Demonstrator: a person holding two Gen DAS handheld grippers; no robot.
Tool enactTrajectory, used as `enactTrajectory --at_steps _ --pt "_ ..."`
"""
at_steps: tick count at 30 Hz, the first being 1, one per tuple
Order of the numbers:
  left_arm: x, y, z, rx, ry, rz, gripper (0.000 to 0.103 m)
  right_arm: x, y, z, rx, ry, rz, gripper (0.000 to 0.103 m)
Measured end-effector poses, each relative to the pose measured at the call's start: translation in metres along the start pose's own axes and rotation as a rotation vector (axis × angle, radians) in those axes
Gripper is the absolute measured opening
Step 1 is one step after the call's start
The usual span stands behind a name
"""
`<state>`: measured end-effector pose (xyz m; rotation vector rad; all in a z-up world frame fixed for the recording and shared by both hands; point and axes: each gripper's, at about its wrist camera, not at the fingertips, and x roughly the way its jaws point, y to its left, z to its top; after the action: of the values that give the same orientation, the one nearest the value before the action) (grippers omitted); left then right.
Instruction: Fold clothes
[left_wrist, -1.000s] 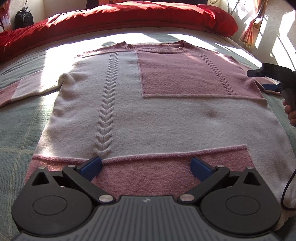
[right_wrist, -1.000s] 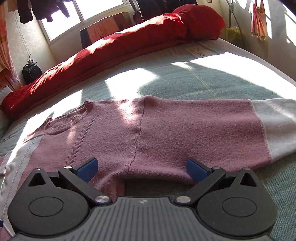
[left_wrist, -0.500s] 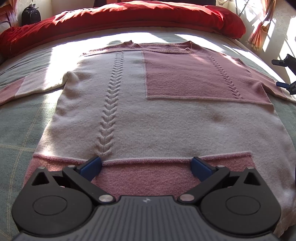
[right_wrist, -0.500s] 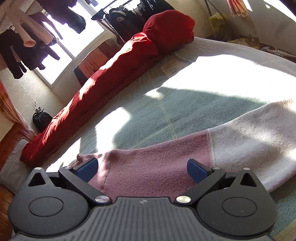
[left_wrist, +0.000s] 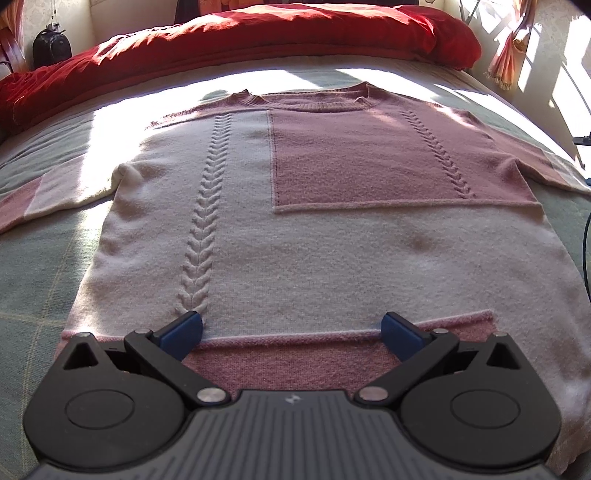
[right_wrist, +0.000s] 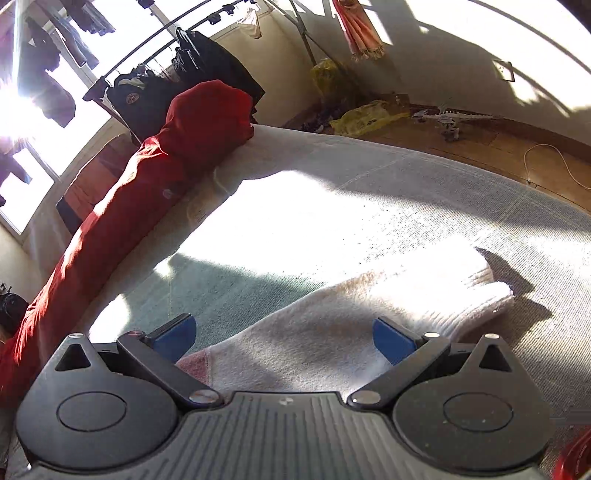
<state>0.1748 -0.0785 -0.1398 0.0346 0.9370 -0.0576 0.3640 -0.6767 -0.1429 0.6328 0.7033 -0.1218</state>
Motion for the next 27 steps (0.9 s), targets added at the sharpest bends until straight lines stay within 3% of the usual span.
enactTrajectory --at_steps 2,4,10,15,21,27 --pt "0.001 0.000 0.000 -0.002 0.000 0.001 0.102 -0.004 -0.005 0.009 0.018 -0.009 -0.083 0.103" --pt "0.002 0.000 0.001 -0.005 0.001 0.004 0.102 -0.001 0.018 0.008 -0.059 0.043 -0.092 0.103" --pt "0.003 0.001 0.001 -0.017 0.001 0.003 0.102 0.027 0.136 -0.017 -0.302 0.253 -0.052 0.103" --pt "0.005 0.003 0.002 -0.028 0.002 -0.002 0.102 0.067 0.215 -0.047 -0.358 0.388 -0.072 0.103" --pt "0.006 0.004 0.002 -0.035 0.000 -0.010 0.102 0.118 0.255 -0.080 -0.424 0.425 -0.238 0.103" --pt "0.009 0.004 -0.001 -0.007 -0.015 -0.021 0.102 0.139 0.258 -0.073 -0.421 0.402 -0.273 0.103"
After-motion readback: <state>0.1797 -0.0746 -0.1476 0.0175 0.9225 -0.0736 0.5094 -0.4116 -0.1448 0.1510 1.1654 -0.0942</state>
